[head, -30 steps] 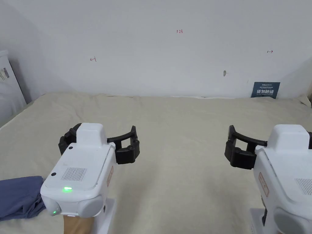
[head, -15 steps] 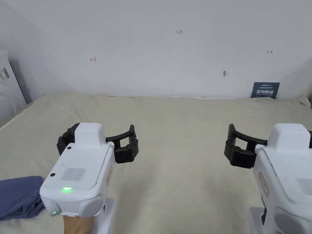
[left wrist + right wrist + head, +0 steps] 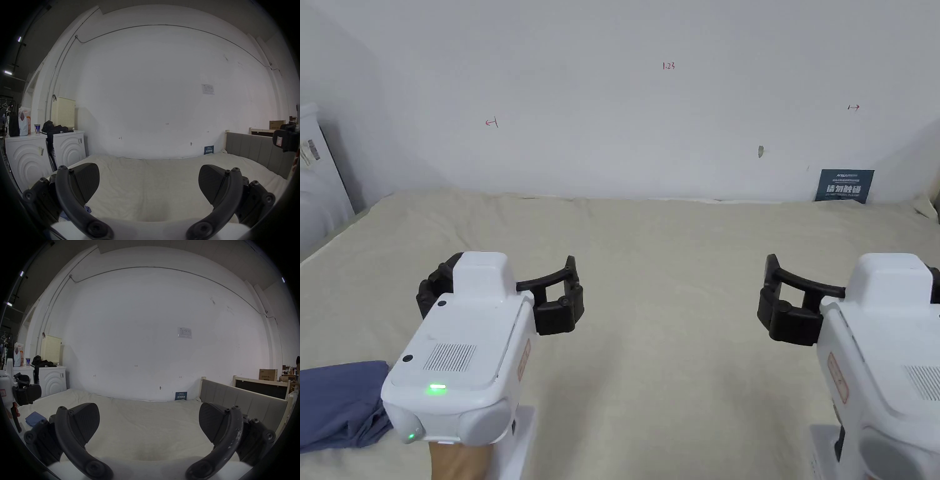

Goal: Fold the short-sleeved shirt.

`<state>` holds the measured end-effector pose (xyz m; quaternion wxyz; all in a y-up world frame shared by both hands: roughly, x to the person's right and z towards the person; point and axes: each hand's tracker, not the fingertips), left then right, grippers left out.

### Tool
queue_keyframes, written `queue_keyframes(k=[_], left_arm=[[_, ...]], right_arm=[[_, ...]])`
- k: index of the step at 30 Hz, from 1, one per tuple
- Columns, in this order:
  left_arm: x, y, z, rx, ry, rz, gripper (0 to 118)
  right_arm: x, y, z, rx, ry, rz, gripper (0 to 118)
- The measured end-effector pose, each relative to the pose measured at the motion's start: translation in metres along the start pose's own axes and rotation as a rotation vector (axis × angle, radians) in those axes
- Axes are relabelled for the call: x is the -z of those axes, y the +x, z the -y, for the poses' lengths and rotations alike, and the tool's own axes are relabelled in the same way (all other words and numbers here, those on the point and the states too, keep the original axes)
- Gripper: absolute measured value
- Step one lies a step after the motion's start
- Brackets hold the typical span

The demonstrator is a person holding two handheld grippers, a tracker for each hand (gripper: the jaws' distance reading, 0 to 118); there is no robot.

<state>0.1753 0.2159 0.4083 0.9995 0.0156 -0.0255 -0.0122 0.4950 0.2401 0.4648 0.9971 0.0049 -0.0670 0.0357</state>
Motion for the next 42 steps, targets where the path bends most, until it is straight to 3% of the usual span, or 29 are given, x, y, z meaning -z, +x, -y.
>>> queue_keyframes(k=[23, 30, 34, 39, 42], left_arm=[[-0.002, -0.001, -0.002, 0.001, 0.009, -0.006, 118], [-0.003, -0.003, -0.003, -0.017, 0.010, 0.001, 118], [-0.002, -0.004, -0.003, -0.021, 0.009, 0.003, 118], [0.002, -0.008, -0.001, -0.028, 0.006, 0.000, 118], [0.004, -0.010, 0.001, -0.032, 0.005, -0.002, 118]], right_arm=[[-0.002, -0.003, -0.003, 0.002, 0.002, -0.007, 118], [0.007, -0.004, -0.017, 0.106, -0.219, 0.068, 118], [0.015, -0.009, -0.028, 0.109, -0.423, 0.237, 118], [0.016, -0.004, -0.029, 0.154, -0.484, 0.156, 118], [0.015, -0.004, -0.029, 0.210, -0.481, 0.159, 118]])
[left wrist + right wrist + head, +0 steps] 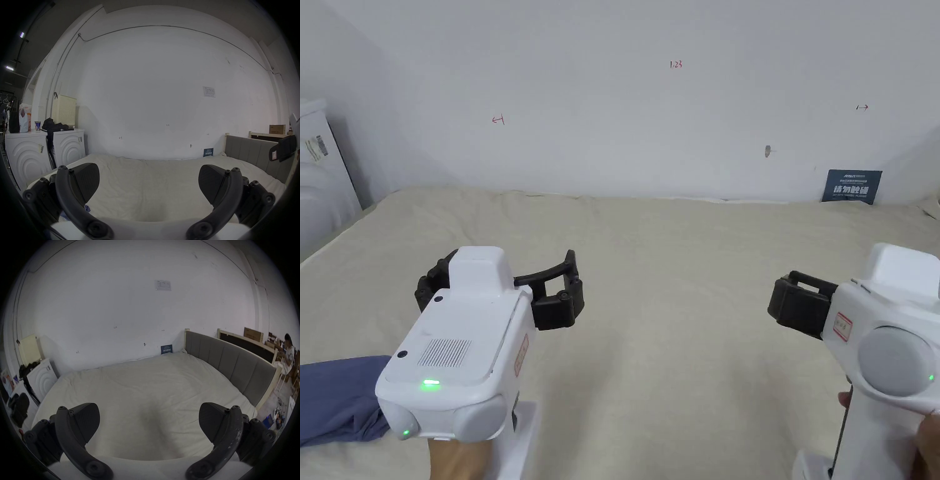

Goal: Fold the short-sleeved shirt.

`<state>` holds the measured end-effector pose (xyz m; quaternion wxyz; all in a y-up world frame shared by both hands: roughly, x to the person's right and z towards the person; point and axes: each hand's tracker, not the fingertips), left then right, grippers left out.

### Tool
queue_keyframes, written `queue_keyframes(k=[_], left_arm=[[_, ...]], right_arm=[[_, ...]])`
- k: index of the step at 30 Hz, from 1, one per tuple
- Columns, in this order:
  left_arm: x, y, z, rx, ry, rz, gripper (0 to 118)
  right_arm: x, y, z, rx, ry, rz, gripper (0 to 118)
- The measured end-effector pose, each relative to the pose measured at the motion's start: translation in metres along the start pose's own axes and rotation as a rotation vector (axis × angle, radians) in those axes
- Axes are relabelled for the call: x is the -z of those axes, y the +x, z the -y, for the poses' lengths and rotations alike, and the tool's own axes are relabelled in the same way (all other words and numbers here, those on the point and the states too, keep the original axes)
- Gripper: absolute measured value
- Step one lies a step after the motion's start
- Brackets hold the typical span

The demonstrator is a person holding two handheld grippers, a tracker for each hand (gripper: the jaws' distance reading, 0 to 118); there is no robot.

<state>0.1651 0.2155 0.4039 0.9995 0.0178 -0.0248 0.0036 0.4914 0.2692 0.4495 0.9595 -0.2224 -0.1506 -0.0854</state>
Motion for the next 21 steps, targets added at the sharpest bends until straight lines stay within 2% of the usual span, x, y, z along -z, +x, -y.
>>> queue_keyframes(k=[3, 9, 13, 16, 21], left_arm=[[0.002, -0.002, 0.002, -0.002, -0.001, -0.003, 118], [0.001, -0.002, 0.002, -0.001, -0.001, -0.004, 118], [0.000, -0.002, 0.001, -0.002, 0.000, -0.003, 118], [0.000, -0.002, 0.000, 0.001, 0.002, -0.002, 118], [-0.003, 0.000, -0.002, -0.001, 0.005, -0.004, 118]], right_arm=[[0.000, -0.001, 0.001, 0.001, 0.015, 0.000, 118], [-0.002, -0.007, 0.001, -0.078, 0.076, -0.015, 118], [-0.001, -0.009, 0.001, -0.085, 0.072, -0.016, 118], [0.000, -0.011, 0.006, -0.091, 0.161, -0.008, 118], [0.000, -0.004, 0.017, -0.129, 0.346, -0.128, 118]])
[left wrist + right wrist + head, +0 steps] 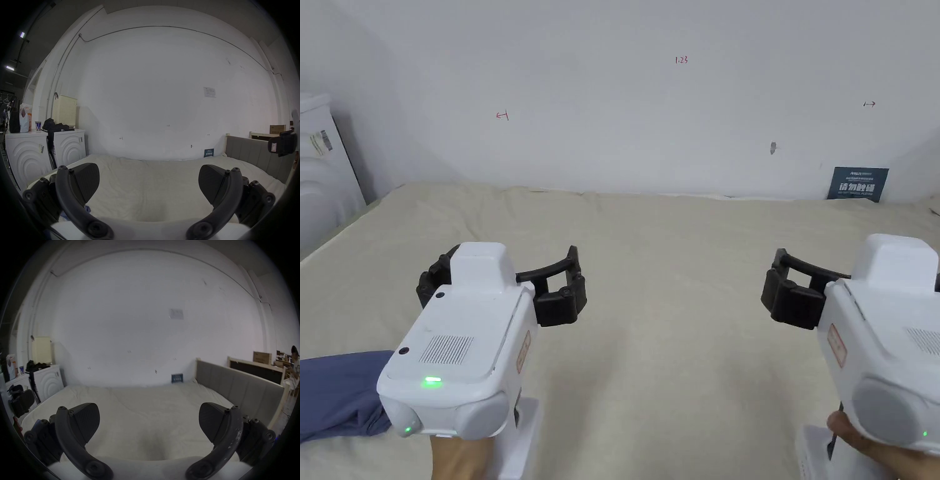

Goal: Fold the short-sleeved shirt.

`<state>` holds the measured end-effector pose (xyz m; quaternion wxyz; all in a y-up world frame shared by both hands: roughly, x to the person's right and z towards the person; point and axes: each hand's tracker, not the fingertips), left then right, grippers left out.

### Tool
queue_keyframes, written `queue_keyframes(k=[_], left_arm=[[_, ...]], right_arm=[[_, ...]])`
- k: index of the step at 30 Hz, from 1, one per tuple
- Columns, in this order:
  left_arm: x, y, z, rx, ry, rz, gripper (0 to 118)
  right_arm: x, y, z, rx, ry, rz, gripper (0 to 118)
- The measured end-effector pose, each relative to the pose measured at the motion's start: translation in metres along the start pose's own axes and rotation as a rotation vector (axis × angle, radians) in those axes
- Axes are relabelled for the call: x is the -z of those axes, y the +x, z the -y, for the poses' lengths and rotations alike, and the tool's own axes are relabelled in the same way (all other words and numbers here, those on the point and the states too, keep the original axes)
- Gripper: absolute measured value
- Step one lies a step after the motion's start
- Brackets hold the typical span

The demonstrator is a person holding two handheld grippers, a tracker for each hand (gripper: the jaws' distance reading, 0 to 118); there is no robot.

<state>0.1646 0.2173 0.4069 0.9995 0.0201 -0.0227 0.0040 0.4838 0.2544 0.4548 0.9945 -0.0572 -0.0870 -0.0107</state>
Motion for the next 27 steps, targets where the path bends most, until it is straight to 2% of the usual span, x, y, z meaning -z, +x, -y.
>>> queue_keyframes(k=[3, 7, 15, 27], left_arm=[[-0.0002, 0.0001, -0.0002, 0.003, 0.000, 0.000, 118], [0.0006, -0.0004, 0.0003, 0.007, 0.000, -0.005, 118], [0.0024, -0.0019, 0.0029, 0.006, -0.004, -0.009, 118], [0.0010, -0.0018, 0.0031, 0.009, -0.006, -0.012, 118]], right_arm=[[-0.0016, 0.0009, 0.0052, -0.044, 0.090, -0.036, 118], [-0.0013, 0.0021, 0.0105, -0.056, 0.151, -0.034, 118], [0.0008, 0.0028, 0.0104, -0.046, 0.140, -0.030, 118], [0.0003, 0.0014, 0.0112, -0.073, 0.145, -0.034, 118]])
